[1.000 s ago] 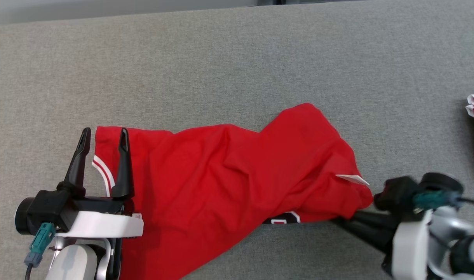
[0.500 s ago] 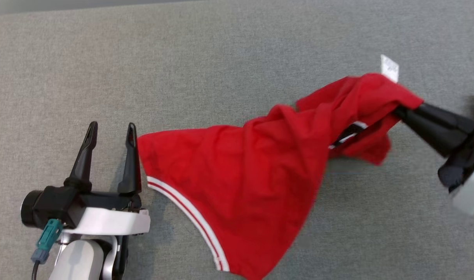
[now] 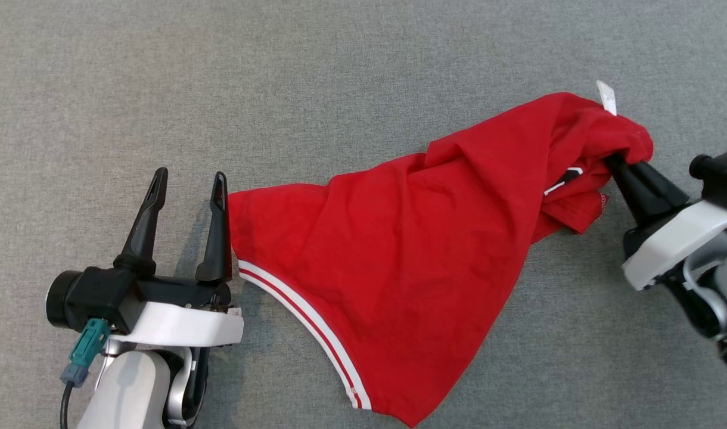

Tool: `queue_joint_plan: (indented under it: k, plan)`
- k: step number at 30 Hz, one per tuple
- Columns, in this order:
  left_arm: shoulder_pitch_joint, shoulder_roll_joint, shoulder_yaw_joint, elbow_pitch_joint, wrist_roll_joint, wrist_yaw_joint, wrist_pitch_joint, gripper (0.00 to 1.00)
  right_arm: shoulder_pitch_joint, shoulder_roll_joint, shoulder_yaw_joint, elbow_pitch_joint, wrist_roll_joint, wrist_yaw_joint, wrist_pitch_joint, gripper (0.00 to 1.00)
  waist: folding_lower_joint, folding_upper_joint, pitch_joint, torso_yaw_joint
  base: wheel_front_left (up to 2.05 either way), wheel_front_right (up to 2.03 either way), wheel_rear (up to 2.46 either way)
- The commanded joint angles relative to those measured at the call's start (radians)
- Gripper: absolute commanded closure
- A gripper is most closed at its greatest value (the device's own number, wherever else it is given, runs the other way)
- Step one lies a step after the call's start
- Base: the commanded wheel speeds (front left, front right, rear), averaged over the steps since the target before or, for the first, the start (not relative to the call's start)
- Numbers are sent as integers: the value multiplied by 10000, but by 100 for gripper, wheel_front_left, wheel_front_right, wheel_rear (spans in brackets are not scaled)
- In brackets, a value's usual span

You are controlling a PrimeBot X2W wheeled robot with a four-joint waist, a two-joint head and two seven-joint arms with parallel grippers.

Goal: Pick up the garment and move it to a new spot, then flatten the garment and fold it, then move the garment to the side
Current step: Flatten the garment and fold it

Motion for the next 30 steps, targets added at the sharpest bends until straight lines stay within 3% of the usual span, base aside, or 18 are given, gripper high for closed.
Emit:
queue_joint_plan:
  k: [1,6,8,9,14,19,30]
  plan:
    - [-219,26,3,16,94,-50,-38,0,-75,292,32,381,16,-1,-348,100,0,0,12,-11,0,0,0]
    - [-240,61,10,18,98,-75,-39,0,-111,981,154,1545,-373,-3,-1001,100,0,0,4,-62,0,0,0]
    - [-211,75,22,6,116,-81,-39,0,46,1190,12,1690,-463,-3,-1137,51,0,0,-37,-84,0,0,0]
    - [-187,77,29,-3,127,-79,-40,0,132,1252,-180,1718,-534,-4,-1168,0,0,0,-65,-90,0,0,0]
    - [29,24,149,-77,142,3,-40,0,1164,1744,-1743,812,-1076,-3,-1212,0,0,0,-322,-81,0,0,0]
    - [273,-1,253,-56,121,26,-40,0,2712,2405,-3499,-537,-2334,-1,-1196,0,0,0,-677,-102,0,0,0]
    - [972,56,472,-145,205,297,-41,0,4771,4017,-5727,-2962,-4292,-1,-1140,0,0,0,-1567,-175,0,0,0]
